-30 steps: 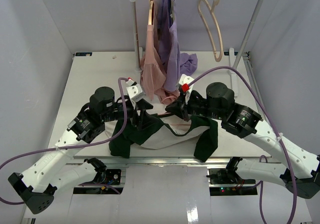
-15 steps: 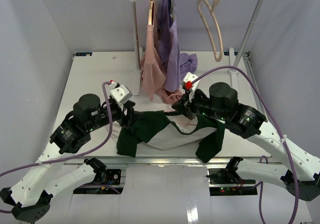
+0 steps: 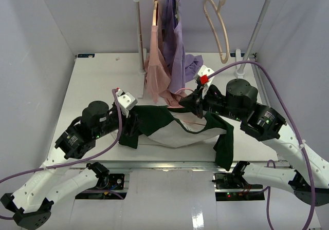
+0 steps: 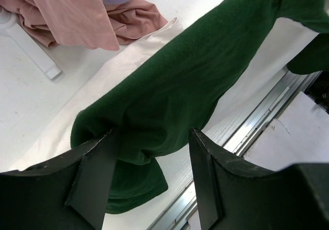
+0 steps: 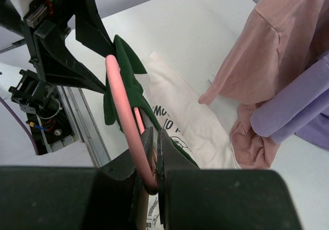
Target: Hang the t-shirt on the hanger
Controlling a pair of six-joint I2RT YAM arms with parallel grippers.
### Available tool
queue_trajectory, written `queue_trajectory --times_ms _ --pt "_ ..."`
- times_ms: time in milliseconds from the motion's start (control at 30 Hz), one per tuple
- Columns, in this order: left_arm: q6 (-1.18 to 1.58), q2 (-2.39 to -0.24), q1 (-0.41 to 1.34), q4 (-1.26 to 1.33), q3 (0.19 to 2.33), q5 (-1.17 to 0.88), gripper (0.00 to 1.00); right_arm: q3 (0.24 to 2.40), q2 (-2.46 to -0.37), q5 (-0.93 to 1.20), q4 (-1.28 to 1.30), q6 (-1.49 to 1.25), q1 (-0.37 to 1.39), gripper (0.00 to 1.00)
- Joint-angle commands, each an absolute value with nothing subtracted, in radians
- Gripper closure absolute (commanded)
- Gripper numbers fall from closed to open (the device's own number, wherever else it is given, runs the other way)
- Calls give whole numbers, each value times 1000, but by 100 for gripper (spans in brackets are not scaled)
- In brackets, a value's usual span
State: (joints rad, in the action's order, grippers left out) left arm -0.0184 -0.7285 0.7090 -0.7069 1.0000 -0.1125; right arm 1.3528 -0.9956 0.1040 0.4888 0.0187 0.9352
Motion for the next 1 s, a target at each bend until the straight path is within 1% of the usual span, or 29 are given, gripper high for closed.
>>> queue_trajectory --times_ms 0,333,400,500,567,600,667,967 --pt "18 -723 712 -694 981 -90 34 1431 -1003 139 451 -6 931 92" --pt "26 -733 711 -686 956 -40 36 1412 -990 117 451 -5 930 92" --pt "26 -737 711 -687 957 -44 39 1406 -984 112 451 -5 930 92" --pt "26 -752 712 -684 956 -62 52 1394 -975 109 448 -5 931 92" --pt "24 -768 712 -682 958 -87 77 1388 -966 101 446 -5 930 92" --pt "26 -775 712 -680 960 -95 86 1384 -963 95 445 -5 931 92" --pt "29 -787 712 -677 964 -106 99 1381 -955 84 446 -5 930 92" --pt "53 -762 712 -677 1020 -98 100 1311 -930 32 472 -5 931 92"
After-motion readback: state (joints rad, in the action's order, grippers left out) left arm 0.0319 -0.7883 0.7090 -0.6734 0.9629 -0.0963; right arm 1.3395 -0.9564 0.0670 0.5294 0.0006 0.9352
